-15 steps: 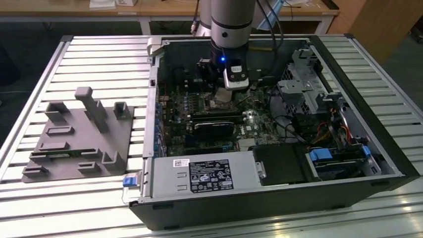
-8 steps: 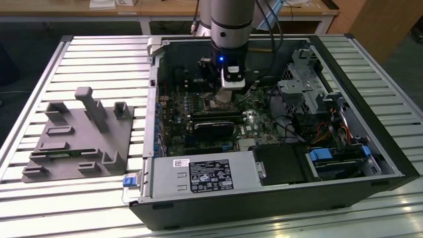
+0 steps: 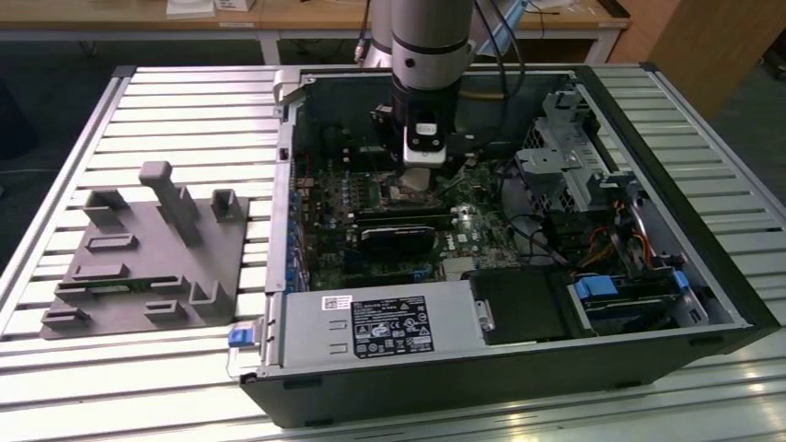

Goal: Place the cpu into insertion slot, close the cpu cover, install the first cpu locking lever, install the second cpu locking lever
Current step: 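Place the cpu into insertion slot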

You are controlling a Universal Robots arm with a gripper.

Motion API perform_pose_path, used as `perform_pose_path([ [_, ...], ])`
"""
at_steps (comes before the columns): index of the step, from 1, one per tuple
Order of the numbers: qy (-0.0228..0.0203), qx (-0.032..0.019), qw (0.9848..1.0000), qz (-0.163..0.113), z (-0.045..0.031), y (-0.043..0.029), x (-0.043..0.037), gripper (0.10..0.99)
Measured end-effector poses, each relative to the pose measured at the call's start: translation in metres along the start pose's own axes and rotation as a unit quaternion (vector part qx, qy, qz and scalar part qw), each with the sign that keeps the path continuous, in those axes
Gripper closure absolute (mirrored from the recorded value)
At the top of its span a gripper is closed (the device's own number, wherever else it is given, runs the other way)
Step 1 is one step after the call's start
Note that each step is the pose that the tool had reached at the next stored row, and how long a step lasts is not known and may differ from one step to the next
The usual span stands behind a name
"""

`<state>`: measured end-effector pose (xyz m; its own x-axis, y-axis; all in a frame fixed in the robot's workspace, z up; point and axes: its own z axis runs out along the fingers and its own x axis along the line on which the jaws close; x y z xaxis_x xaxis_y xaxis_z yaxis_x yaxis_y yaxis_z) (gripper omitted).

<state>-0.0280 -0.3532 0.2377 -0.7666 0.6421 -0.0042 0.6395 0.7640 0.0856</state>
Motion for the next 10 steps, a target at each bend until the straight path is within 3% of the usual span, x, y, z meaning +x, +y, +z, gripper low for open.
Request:
perform_pose_path([
  [5,-0.003,0.0004,0.9995,0.032,0.0003,0.0,0.0,0.549],
  [10,-0.0065,0.001,0.9977,0.068,0.0006,0.0,0.0,0.549],
])
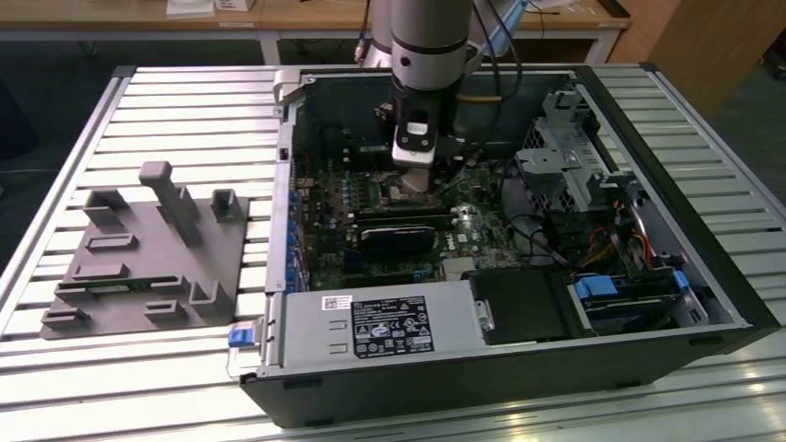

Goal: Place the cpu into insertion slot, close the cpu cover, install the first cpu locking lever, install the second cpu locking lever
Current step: 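Place the cpu into insertion slot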

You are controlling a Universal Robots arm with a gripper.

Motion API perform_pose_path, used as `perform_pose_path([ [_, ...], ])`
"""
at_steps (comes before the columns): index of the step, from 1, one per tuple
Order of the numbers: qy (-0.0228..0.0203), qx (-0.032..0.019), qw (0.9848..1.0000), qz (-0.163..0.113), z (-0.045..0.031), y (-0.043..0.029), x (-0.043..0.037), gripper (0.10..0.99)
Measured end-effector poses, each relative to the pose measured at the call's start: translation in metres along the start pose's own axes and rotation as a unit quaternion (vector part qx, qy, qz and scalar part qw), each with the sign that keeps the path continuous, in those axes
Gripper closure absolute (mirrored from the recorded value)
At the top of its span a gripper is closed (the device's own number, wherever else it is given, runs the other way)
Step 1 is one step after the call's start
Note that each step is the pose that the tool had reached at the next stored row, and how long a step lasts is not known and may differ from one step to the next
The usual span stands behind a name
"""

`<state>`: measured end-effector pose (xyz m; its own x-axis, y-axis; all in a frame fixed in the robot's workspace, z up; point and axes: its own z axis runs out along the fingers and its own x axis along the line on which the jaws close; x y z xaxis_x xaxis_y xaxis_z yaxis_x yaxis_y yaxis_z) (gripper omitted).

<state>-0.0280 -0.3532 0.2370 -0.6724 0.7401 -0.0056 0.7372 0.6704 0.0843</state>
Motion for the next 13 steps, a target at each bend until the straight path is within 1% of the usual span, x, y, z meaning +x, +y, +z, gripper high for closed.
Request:
perform_pose_path([
  [4,-0.0023,0.0004,0.9997,0.025,0.0003,0.0,0.0,0.549],
  [7,-0.0041,0.0006,0.999,0.044,0.0005,0.0,0.0,0.549],
  [10,-0.0058,0.0009,0.998,0.063,0.0008,0.0,0.0,0.549],
  [13,-0.0086,0.0016,0.9963,0.086,0.0009,-0.0001,0.0,0.549],
])
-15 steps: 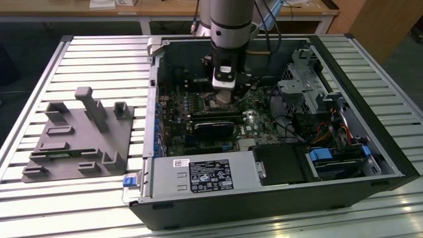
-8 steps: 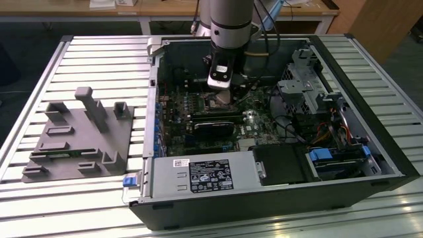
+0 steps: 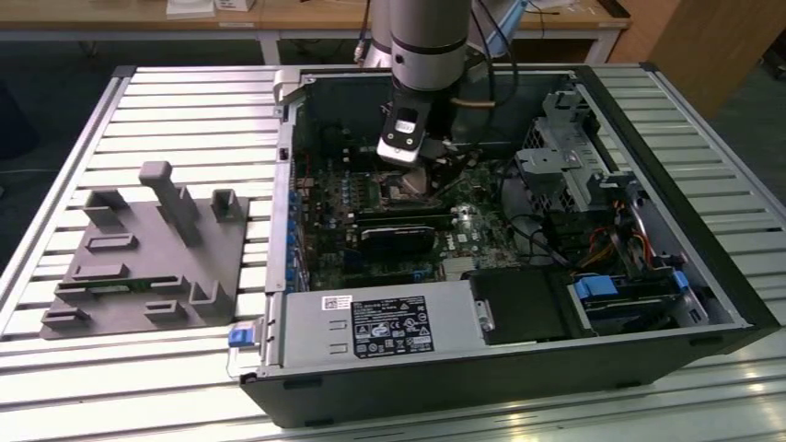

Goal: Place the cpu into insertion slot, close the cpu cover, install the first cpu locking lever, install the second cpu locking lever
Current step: 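Place the cpu into insertion slot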

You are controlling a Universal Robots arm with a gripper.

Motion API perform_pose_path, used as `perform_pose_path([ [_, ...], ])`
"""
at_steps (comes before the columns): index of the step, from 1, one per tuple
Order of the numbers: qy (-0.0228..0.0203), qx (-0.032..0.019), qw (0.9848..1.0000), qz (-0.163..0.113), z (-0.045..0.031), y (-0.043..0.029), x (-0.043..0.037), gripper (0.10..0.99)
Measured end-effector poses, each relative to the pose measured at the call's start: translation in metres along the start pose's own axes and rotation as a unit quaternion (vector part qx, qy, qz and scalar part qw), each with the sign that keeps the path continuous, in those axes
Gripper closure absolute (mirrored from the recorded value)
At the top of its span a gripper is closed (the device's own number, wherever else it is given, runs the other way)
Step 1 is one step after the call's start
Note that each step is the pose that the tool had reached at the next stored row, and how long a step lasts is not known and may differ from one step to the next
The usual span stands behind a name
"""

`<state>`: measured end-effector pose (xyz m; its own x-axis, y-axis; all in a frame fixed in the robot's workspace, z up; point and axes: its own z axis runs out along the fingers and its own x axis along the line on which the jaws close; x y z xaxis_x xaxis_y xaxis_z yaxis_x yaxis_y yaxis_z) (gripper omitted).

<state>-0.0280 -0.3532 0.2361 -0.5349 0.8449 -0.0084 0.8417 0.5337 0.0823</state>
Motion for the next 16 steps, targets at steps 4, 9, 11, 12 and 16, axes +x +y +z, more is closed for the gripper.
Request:
perform_pose_path([
  [4,-0.0036,0.0007,0.9994,0.033,0.0004,0.0,0.0,0.549],
  [9,-0.0075,0.0012,0.9969,0.078,0.0014,-0.0001,0.0,0.549],
  [11,-0.0086,0.0013,0.9957,0.093,0.002,-0.0007,0.0004,0.549],
  [12,-0.009,0.0014,0.9952,0.097,0.0022,-0.0011,0.0009,0.549],
  [16,-0.0101,0.0015,0.9938,0.11,0.0038,-0.0029,0.004,0.549],
])
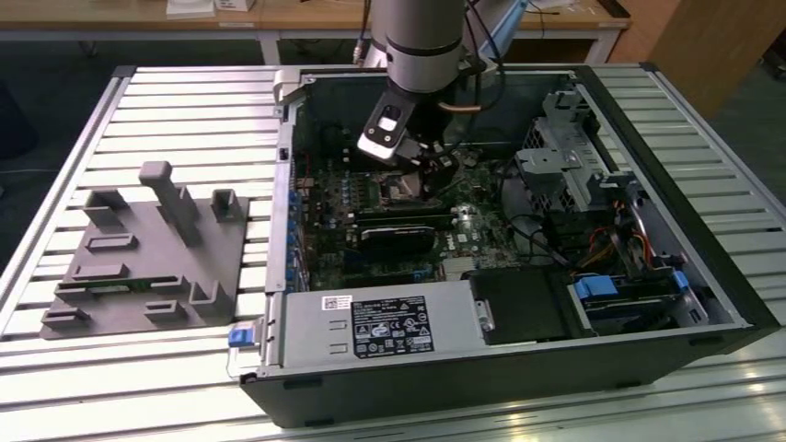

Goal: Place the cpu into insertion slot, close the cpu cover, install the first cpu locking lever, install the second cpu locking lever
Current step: 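Place the cpu into insertion slot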

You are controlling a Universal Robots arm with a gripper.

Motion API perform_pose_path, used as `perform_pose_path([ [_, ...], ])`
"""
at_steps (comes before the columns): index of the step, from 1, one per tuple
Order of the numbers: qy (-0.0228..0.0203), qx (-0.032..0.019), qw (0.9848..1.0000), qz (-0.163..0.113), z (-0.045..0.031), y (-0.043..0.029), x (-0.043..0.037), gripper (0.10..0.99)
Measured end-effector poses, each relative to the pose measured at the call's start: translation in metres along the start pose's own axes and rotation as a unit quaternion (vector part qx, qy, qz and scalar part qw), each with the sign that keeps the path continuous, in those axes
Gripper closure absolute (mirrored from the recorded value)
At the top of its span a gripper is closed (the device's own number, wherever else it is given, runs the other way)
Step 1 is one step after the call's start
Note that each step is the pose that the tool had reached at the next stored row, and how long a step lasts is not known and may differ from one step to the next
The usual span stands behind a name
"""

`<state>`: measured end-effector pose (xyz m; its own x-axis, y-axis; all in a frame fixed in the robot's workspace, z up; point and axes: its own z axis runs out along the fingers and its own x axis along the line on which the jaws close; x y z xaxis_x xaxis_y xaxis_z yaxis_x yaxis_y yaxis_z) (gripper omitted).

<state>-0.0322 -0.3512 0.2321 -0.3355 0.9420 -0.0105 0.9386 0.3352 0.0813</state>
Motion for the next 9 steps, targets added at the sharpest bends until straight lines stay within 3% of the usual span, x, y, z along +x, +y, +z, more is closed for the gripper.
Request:
perform_pose_path([
  [9,-0.0015,0.0002,0.9998,0.019,0.0038,-0.0026,0.01,0.549],
])
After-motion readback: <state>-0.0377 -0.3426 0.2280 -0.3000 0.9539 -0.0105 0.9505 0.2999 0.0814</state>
